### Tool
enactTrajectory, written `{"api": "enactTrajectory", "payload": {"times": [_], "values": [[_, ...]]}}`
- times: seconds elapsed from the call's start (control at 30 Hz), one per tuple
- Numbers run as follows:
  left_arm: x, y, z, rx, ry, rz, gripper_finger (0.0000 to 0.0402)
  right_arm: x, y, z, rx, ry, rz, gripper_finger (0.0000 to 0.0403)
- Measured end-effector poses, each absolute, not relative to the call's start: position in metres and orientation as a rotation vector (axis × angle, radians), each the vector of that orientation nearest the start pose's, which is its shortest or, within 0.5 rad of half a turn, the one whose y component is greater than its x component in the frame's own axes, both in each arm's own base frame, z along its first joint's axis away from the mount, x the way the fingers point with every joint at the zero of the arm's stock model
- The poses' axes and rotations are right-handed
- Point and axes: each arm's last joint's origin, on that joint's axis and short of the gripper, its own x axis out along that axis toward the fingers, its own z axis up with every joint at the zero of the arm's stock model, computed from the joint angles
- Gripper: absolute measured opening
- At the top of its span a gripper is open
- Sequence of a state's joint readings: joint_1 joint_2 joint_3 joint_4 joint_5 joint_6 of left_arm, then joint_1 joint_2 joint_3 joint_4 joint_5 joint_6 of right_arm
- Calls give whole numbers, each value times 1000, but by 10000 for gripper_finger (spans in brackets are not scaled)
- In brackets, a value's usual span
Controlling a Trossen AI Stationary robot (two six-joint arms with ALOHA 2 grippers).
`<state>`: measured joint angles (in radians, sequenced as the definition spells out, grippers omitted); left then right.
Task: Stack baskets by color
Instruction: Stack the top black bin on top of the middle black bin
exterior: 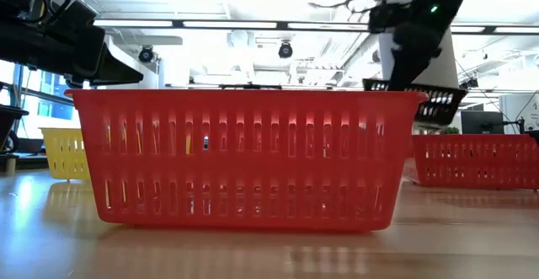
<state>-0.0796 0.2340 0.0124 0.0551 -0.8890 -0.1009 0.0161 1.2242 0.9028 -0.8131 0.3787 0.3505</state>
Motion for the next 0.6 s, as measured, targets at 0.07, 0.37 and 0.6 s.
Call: {"api": "enactTrajectory", "payload": {"times": [0.07, 0.37, 0.6], "values": [[102, 14, 155, -15, 111, 813, 92, 216, 1, 249, 113, 1039, -488, 0], [102, 14, 155, -15, 110, 815, 92, 193, 39, 256, 185, 1160, -425, 0], [102, 14, 155, -15, 111, 818, 92, 185, 67, 281, 204, 1122, -419, 0]]}}
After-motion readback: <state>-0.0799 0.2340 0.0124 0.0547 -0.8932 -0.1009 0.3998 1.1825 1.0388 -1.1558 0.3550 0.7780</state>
